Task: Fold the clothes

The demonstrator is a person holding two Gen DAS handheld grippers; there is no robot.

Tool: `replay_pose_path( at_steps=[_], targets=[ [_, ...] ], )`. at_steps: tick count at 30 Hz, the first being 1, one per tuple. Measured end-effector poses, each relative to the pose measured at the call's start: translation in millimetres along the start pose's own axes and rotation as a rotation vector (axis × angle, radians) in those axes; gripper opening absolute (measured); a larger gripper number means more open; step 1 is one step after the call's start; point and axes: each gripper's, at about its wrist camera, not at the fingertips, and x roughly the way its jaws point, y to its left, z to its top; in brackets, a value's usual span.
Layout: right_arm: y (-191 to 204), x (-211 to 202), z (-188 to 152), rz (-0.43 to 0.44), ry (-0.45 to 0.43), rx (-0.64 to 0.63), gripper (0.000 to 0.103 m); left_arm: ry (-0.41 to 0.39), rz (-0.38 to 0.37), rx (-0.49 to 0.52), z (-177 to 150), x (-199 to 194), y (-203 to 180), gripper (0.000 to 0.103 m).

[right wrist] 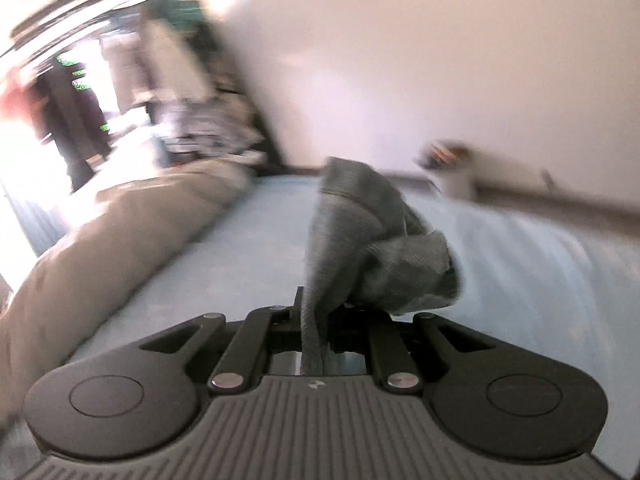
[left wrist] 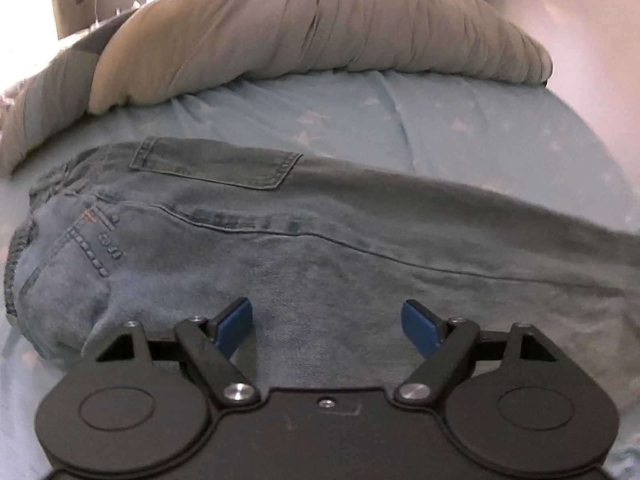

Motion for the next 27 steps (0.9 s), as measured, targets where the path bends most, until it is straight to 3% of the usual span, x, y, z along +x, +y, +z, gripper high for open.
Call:
replay_pose_path(
  at_steps=[3,7,12,16,20,24,27],
  targets=[
    [65.2,-11.2,-6.8,0.114,-0.055,-0.138,0.009,-0.019,-0.038,-0.011,1.9,-11.2,10.0,0.08],
    [151.3,-22.8,-46.9,0.299,-0.064,-0.297,0.008,-0.064,-0.044,-0.054,5.0,-26.6,32.2,0.08],
    [224.2,-14.9,-146.6,0.458,0.114,-0.495,0.008,-0.08,-0.077,-0.198,-0.4,-34.2,73.3,0.08],
    [249.0,-7.3,-214.2,0.47,0.245,-0.654,0.009,-0.095,-0.127,-0.22,-5.4,-41.5,86.0,0.08],
    [255.7,-16.6,-205.1,0.461,0.203,-0.639,0.009,-0.121,-0.152,-0.211,-3.5,-50.7,89.7,0.08],
    [270.3,-34.9,-198.1,0.513,0.148,-0.653,0.008,-0.16,-0.158,-0.254,1.3,-58.5,97.7,0.08],
    [283.5,-37.5,-221.3,0.534,0.183,-0.722,0.008,-0.167,-0.165,-0.292,3.3,-59.5,104.3,0.08]
  ],
)
